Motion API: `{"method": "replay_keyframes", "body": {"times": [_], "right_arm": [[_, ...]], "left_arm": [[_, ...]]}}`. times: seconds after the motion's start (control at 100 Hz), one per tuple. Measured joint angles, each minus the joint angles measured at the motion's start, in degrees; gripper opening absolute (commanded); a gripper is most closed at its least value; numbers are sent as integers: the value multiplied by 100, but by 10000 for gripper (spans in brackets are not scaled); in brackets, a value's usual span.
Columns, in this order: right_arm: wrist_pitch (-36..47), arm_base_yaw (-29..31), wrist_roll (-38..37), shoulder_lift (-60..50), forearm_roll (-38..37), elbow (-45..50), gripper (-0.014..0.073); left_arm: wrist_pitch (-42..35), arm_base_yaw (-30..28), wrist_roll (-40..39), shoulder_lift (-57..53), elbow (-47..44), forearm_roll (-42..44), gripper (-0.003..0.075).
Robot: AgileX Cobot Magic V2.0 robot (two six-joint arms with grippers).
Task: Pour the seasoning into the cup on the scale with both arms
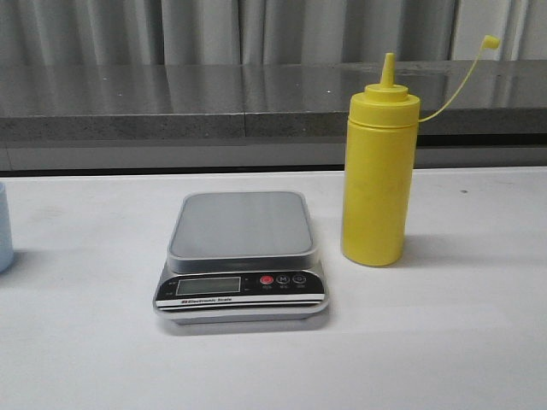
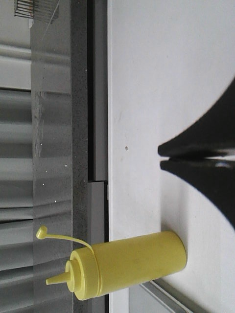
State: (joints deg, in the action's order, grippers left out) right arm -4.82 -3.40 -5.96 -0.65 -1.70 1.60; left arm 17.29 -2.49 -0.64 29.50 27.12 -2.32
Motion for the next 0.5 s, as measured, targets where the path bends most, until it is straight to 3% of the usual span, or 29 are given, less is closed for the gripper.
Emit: {"method": "replay_keyframes", "body": {"times": [0.5], "right_arm": [[0, 0, 0, 0, 0, 0, -67]], "left_arm": [[1683, 0, 0, 3084, 2101, 23, -20]]}}
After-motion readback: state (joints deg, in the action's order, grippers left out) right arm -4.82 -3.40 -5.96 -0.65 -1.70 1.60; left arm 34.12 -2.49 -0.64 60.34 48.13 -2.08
